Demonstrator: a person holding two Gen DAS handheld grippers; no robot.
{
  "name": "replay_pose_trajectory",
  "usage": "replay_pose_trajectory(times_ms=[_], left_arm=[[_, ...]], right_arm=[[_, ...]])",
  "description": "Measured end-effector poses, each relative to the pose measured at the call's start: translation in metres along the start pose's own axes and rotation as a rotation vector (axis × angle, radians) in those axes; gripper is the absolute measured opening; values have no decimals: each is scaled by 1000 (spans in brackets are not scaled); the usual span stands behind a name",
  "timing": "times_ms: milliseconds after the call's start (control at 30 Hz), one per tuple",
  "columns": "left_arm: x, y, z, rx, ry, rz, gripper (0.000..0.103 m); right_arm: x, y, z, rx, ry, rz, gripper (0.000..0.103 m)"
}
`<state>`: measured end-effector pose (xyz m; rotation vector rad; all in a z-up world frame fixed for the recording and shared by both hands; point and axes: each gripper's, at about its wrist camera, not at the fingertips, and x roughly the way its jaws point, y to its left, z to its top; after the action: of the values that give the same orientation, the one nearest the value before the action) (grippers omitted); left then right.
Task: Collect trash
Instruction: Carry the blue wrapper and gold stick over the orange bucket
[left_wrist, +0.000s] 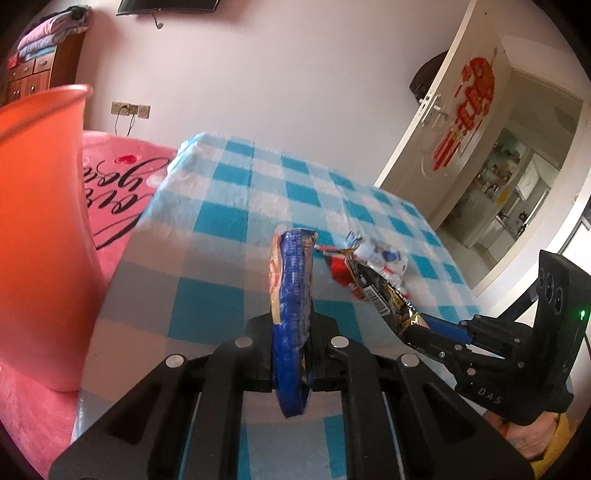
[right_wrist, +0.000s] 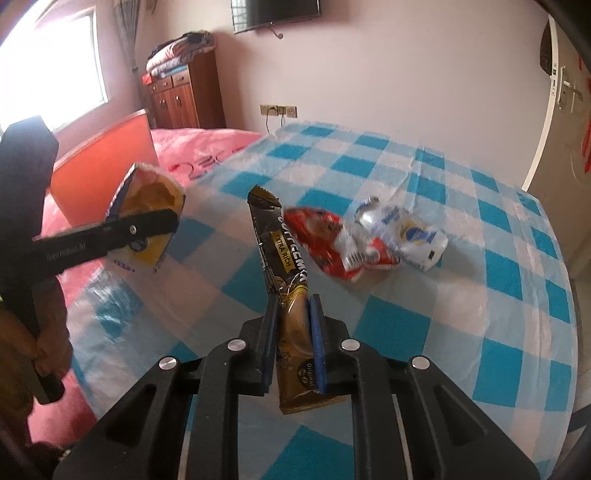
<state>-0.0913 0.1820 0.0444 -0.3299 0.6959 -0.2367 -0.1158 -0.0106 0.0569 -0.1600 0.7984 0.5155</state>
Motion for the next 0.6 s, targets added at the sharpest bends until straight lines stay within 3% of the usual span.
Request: replay_pose_trajectory(times_ms=[367, 600], left_arm=[[-66, 3, 36, 7, -167, -9, 12], [-121, 28, 63, -15, -285, 80, 12]], right_arm=[[-26, 30, 69, 45, -66, 165, 18], [-23, 72, 127, 30, -93, 302, 18]])
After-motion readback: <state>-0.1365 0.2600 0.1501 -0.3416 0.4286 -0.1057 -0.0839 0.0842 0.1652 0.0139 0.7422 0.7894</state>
